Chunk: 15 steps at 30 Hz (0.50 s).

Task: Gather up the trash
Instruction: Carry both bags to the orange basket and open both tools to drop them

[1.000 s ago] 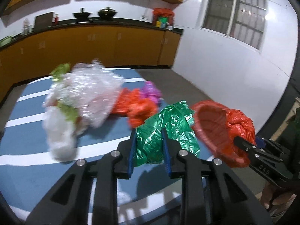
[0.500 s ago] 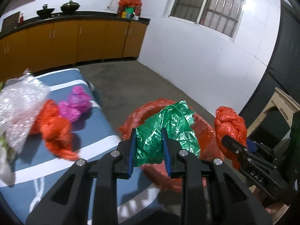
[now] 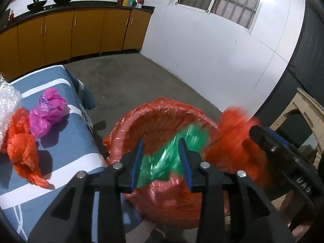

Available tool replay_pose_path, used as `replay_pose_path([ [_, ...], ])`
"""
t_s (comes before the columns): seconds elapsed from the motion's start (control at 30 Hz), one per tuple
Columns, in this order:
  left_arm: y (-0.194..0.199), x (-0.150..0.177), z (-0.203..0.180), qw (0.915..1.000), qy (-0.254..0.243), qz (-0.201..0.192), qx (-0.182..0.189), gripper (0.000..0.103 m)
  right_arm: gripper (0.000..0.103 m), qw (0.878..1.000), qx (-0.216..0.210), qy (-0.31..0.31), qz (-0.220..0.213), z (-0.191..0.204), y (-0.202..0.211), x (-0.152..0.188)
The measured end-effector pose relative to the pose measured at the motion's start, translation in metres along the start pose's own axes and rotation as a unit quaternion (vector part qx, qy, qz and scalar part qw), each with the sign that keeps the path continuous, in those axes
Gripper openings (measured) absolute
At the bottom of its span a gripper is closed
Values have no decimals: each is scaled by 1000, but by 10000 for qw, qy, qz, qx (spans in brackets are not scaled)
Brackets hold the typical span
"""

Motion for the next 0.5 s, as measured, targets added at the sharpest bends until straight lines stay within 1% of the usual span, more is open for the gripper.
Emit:
replay_pose_path([
  [0.1, -3, 5, 5, 9999, 50, 85, -66, 43, 64, 10000, 17, -49, 13, -4, 0, -1],
  [0.17, 1, 11, 13, 9997, 105, 102, -179, 46, 66, 10000, 78, -32, -15, -6, 2, 0],
  [0.2, 4, 13, 16, 9996, 118, 85, -253, 49, 66, 9999, 110, -7, -32, -7, 3, 1],
  [0.23, 9, 16, 21, 9991, 125, 43, -406, 51, 66, 9999, 147, 27, -54, -6, 4, 2],
  [0.3, 19, 22, 29, 9977, 119, -49, -658, 59, 66, 9996, 218, 127, -103, -4, 5, 3],
  [0.4, 43, 31, 41, 9932, 96, -188, -1141, 65, 66, 9991, 245, 298, -152, 3, 7, 8],
  [0.5, 65, 40, 53, 9876, 52, -291, -1542, 68, 66, 9984, 191, 507, -169, 17, 8, 12],
])
Point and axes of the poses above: each gripper's, at about its wrist camera, not at the fingertips, and y roughly against the way its jaws point, z to its left, x to its underside, the point moved 2 cm from there along -y, roughly the way its jaws point, and after that the axes turned 11 degrees about -y, right-handed, at the moved point
